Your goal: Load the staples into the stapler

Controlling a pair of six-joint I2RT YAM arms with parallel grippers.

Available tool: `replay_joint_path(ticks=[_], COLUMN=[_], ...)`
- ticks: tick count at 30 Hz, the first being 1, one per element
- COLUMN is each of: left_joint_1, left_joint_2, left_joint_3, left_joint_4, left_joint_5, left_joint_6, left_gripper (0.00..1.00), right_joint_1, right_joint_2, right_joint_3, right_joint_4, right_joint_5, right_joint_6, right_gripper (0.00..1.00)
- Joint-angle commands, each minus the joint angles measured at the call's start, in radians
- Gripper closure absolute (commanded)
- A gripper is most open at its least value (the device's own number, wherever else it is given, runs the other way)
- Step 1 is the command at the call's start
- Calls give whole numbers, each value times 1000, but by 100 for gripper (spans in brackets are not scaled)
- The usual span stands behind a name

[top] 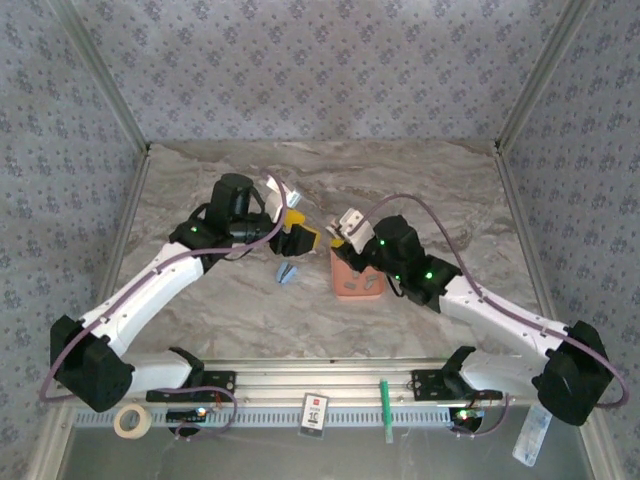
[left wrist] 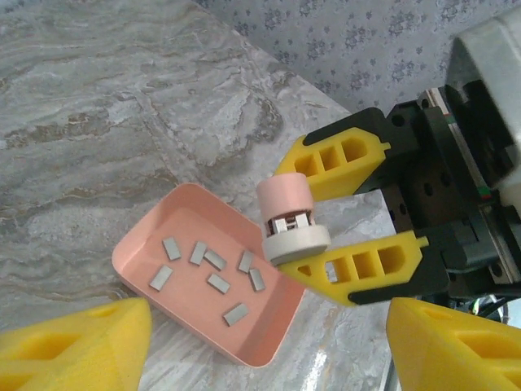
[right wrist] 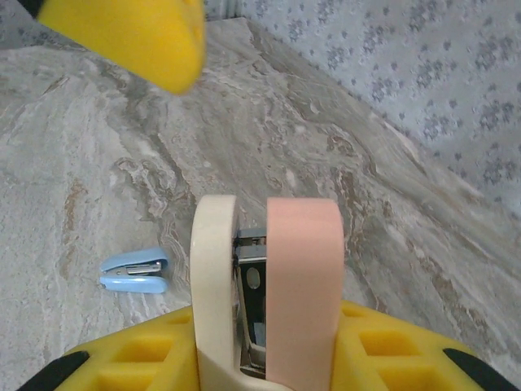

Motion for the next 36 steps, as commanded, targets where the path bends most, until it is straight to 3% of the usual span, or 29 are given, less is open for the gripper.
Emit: replay_joint_path(ticks=[1, 4, 16, 22, 31, 36], left_joint_1=[-4, -10, -14, -13, -14, -13], left_joint_2=[-9, -2, 37, 47, 59, 59], left_joint_3=[-17, -24, -21, -27, -27, -28], left_joint_4=[70, 92, 111, 110, 82, 74], left_joint_5=[58, 118, 69, 61, 44, 39], left_joint_6=[-6, -21, -78, -59, -27, -5], left_gripper=[24, 24, 36, 52, 55, 74], right_joint_1=[35, 64, 123, 125, 127, 128], right_joint_2=[3, 4, 27, 38, 47, 45], right_joint_3=[-4, -4, 8, 8, 20, 16], right_joint_4=[87, 100, 151, 176, 186, 182], right_joint_5=[68, 88, 142, 151, 160, 169], right_joint_6=[-75, -111, -204, -210, -212, -214], right_gripper=[63, 63, 63, 64, 63, 58])
